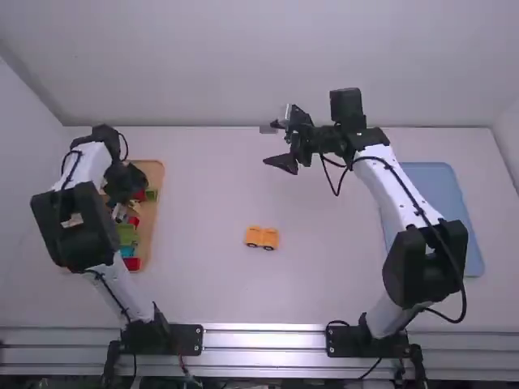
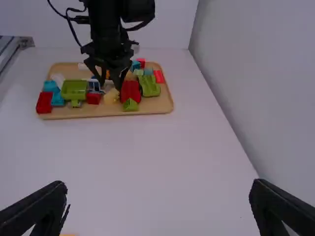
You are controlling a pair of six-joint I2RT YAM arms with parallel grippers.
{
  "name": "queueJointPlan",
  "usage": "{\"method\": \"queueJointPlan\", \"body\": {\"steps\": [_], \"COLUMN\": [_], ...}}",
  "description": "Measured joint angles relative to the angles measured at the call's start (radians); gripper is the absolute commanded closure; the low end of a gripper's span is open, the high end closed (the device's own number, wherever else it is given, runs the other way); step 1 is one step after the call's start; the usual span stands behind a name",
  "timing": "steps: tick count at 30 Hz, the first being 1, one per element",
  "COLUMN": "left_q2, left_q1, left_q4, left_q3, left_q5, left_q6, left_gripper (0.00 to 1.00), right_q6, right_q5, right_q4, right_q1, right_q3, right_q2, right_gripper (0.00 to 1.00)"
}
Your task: Assemble lego blocks to make yellow taxi
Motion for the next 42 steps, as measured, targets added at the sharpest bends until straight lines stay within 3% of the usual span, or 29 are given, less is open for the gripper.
{"method": "queueJointPlan", "body": {"steps": [9,12,21,42], "left_q2": [0.0,0.0,0.0,0.0], "left_q1": [0.006,0.007,0.007,0.008], "left_q4": [0.111,0.15,0.147,0.356], "left_q3": [-0.07,-0.097,-0.107,-0.253], "left_q5": [-0.044,-0.048,-0.093,-0.122], "left_q6": [-0.003,0.014,0.036,0.066], "left_gripper": [0.53,0.6,0.56,0.59], "right_q6": [0.001,0.001,-0.003,-0.004], "right_q5": [0.021,0.021,0.021,0.021], "right_q4": [-0.013,-0.019,-0.024,-0.028], "right_q1": [0.0,0.0,0.0,0.0], "right_q3": [0.0,0.0,0.0,0.0], "right_q2": [0.0,0.0,0.0,0.0], "right_gripper": [0.01,0.01,0.01,0.01]}}
